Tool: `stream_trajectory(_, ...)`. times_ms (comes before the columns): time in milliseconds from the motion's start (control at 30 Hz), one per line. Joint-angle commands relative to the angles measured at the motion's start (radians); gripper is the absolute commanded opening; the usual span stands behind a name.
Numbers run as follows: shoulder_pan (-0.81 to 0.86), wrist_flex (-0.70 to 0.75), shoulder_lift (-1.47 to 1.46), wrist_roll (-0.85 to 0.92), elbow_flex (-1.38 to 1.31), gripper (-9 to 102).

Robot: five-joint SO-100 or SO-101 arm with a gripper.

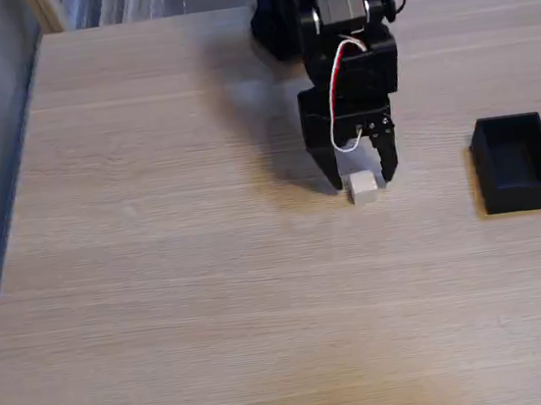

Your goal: Pick a white block and place it in the black box.

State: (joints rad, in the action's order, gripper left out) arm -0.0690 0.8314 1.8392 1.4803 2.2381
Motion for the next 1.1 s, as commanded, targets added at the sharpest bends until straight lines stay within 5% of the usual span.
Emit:
stream_trajectory(0,-0.011,-0.006,-0.009,-0.009,-0.044,26)
stream_trajectory(1067,-0.017,0.052,0.066,0.038,-0.064,0)
